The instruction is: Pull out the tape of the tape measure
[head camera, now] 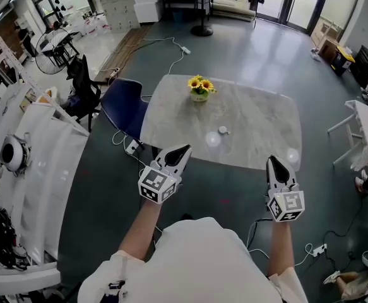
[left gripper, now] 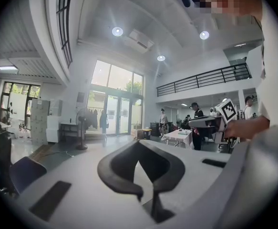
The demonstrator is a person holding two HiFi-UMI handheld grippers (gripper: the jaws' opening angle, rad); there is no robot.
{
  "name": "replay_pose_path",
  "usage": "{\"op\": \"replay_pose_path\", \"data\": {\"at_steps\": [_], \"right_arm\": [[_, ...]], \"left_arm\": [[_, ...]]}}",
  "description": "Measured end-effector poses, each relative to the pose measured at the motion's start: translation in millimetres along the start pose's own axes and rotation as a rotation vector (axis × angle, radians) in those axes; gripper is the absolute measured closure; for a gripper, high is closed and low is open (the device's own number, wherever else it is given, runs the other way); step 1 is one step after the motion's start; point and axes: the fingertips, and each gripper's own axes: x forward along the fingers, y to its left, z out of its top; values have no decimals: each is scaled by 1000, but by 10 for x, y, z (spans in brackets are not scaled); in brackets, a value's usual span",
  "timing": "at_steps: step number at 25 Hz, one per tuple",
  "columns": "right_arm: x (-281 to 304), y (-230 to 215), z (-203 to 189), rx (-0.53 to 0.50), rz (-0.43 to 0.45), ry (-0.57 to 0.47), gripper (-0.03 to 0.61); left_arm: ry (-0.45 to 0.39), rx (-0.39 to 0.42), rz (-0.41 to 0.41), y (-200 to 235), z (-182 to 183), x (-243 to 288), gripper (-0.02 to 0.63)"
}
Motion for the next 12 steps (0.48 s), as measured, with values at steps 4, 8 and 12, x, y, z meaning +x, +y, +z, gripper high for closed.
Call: {"op": "replay_pose_path", "data": {"at_steps": [4, 8, 12], "right_arm": [[-2, -2, -5, 0, -8, -1, 529], [-33, 5, 0, -2, -21, -4, 528], [-22, 60, -51, -6, -6, 8, 528]], "left_arm": [[13, -6, -5, 6, -43, 9, 606], [20, -9, -5, -10, -58, -6, 606], [13, -9, -10, -19, -75, -11, 606]]}}
